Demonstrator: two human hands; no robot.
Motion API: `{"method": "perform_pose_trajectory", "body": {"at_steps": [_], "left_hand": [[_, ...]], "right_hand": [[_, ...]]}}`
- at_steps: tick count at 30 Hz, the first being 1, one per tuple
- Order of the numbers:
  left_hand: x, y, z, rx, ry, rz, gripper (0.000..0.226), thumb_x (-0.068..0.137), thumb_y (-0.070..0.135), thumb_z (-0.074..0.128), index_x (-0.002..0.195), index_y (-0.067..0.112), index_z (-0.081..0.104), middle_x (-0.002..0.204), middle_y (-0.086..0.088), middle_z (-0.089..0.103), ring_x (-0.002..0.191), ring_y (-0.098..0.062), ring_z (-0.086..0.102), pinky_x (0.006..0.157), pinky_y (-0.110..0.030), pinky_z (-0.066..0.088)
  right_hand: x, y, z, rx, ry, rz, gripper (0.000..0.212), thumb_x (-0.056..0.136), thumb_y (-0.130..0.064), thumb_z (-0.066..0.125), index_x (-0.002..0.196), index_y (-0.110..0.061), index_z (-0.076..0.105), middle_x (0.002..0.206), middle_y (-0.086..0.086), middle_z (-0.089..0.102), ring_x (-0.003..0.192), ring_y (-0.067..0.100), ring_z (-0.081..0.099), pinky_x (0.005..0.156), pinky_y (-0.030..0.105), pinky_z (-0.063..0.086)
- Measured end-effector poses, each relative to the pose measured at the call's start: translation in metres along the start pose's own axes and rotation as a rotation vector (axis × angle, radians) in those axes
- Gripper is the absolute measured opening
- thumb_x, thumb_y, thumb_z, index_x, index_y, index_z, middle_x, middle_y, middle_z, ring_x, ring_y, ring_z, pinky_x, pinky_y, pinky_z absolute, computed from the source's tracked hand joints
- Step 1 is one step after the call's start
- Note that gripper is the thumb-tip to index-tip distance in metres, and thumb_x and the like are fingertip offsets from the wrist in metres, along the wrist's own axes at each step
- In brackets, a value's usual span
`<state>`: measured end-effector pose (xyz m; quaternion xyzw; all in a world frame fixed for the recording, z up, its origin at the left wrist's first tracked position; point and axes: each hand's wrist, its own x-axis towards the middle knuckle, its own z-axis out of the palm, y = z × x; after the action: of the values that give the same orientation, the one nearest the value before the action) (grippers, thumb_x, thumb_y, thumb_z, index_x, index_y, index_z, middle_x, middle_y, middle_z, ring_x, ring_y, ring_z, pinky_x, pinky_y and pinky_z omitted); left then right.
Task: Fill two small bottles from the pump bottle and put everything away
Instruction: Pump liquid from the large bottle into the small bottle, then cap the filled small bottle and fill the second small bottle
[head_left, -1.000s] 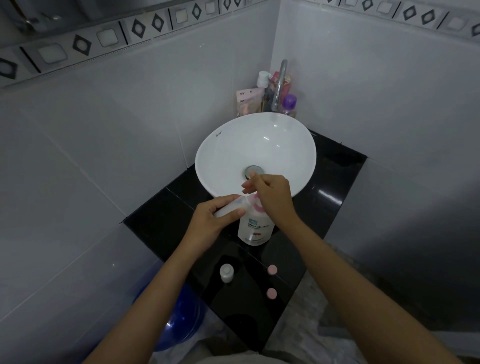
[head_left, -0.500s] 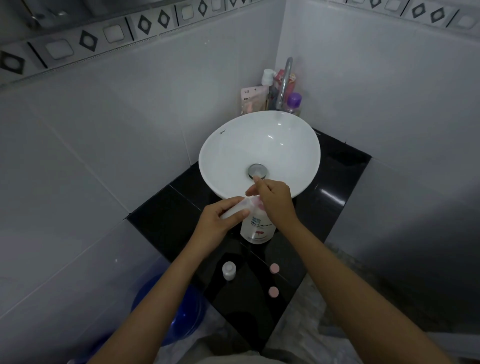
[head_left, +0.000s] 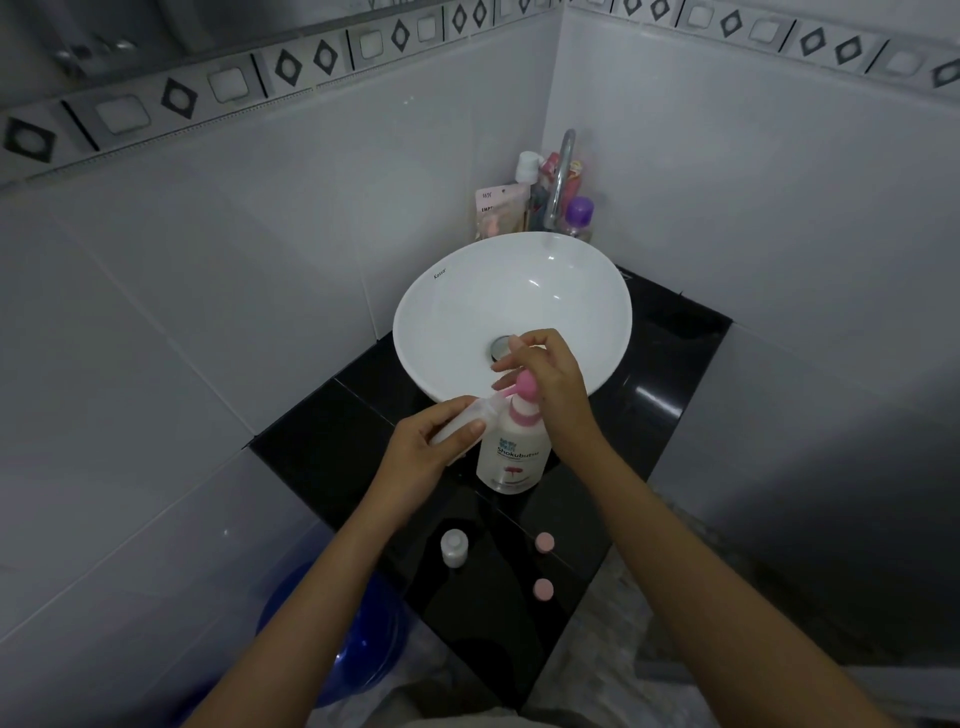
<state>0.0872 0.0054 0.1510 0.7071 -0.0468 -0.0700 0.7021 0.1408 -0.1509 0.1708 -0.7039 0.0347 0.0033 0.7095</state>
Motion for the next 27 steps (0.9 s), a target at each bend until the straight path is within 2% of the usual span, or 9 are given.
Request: {"method": "perform_pose_trajectory", "body": {"at_steps": [2, 4, 7, 11, 14, 16, 19, 23, 27], "left_hand": [[-0.001, -0.002, -0.001, -0.001, 0.016, -0.003, 0.029, 0.087, 0.019, 0.062, 0.1, 0.044, 0.065, 0.098, 0.033, 0.069, 0.095, 0.011, 0.063, 0.07, -0.005, 0.049], [-0.002, -0.004, -0.004, 0.004, 0.038, -0.009, 0.03, 0.087, 0.019, 0.063, 0.1, 0.046, 0.065, 0.098, 0.034, 0.069, 0.095, 0.011, 0.063, 0.071, -0.005, 0.049], [-0.006, -0.008, -0.011, 0.017, 0.059, -0.023, 0.029, 0.086, 0.024, 0.063, 0.1, 0.048, 0.065, 0.099, 0.035, 0.068, 0.096, 0.012, 0.062, 0.07, -0.004, 0.049], [-0.015, -0.018, -0.017, 0.001, 0.088, -0.027, 0.029, 0.08, 0.034, 0.067, 0.108, 0.033, 0.069, 0.107, 0.02, 0.07, 0.099, 0.003, 0.064, 0.072, -0.006, 0.048], [-0.024, -0.028, -0.015, -0.019, 0.082, -0.052, 0.035, 0.076, 0.035, 0.068, 0.11, 0.027, 0.068, 0.106, 0.015, 0.072, 0.098, 0.002, 0.065, 0.072, -0.007, 0.049], [-0.03, -0.035, -0.011, -0.03, 0.07, -0.087, 0.03, 0.079, 0.027, 0.069, 0.108, 0.022, 0.067, 0.102, 0.014, 0.072, 0.095, 0.001, 0.066, 0.071, -0.007, 0.049], [-0.037, -0.045, -0.003, -0.042, 0.043, -0.13, 0.023, 0.083, 0.017, 0.068, 0.106, 0.017, 0.067, 0.097, 0.014, 0.074, 0.089, 0.002, 0.067, 0.069, -0.008, 0.05], [-0.044, -0.049, 0.002, -0.039, 0.001, -0.163, 0.018, 0.083, 0.015, 0.067, 0.1, 0.022, 0.068, 0.093, 0.019, 0.073, 0.085, 0.005, 0.067, 0.067, -0.007, 0.05], [-0.051, -0.052, 0.006, -0.045, -0.012, -0.19, 0.026, 0.074, 0.031, 0.07, 0.1, 0.025, 0.07, 0.096, 0.012, 0.074, 0.089, -0.001, 0.068, 0.071, -0.011, 0.051]], "right_hand": [[0.001, -0.002, -0.001, -0.038, 0.015, -0.015, 0.039, 0.082, -0.043, 0.055, 0.101, -0.009, 0.054, 0.096, 0.016, 0.068, 0.084, 0.03, 0.067, 0.079, 0.038, 0.055], [0.002, -0.004, -0.005, -0.071, 0.041, -0.043, 0.034, 0.089, -0.04, 0.054, 0.103, -0.009, 0.056, 0.1, 0.014, 0.068, 0.092, 0.027, 0.066, 0.085, 0.038, 0.053], [-0.004, -0.004, -0.02, -0.106, 0.124, -0.134, 0.023, 0.092, -0.037, 0.052, 0.102, -0.016, 0.056, 0.106, 0.008, 0.065, 0.1, 0.022, 0.062, 0.085, 0.032, 0.05], [-0.043, 0.024, -0.053, -0.165, 0.293, -0.303, 0.008, 0.089, -0.036, 0.054, 0.09, -0.028, 0.057, 0.087, -0.007, 0.062, 0.081, 0.012, 0.059, 0.072, 0.022, 0.048], [-0.078, 0.073, -0.067, -0.309, 0.338, -0.202, 0.007, 0.09, -0.036, 0.054, 0.083, -0.034, 0.055, 0.076, -0.01, 0.058, 0.069, 0.009, 0.055, 0.064, 0.022, 0.046], [-0.093, 0.11, -0.069, -0.506, 0.264, -0.049, 0.011, 0.091, -0.035, 0.055, 0.083, -0.028, 0.056, 0.077, -0.003, 0.059, 0.07, 0.012, 0.056, 0.064, 0.029, 0.046], [-0.107, 0.152, -0.066, -0.795, 0.077, 0.075, 0.021, 0.09, -0.039, 0.057, 0.087, -0.018, 0.056, 0.081, -0.002, 0.058, 0.071, 0.011, 0.055, 0.061, 0.025, 0.041], [-0.107, 0.173, -0.06, -0.891, 0.0, 0.138, 0.029, 0.086, -0.043, 0.06, 0.086, -0.016, 0.051, 0.078, -0.004, 0.053, 0.069, 0.013, 0.052, 0.059, 0.026, 0.034], [-0.104, 0.18, -0.059, -0.97, -0.078, 0.177, 0.028, 0.084, -0.039, 0.063, 0.088, -0.014, 0.05, 0.085, 0.001, 0.058, 0.075, 0.019, 0.056, 0.06, 0.029, 0.037]]}}
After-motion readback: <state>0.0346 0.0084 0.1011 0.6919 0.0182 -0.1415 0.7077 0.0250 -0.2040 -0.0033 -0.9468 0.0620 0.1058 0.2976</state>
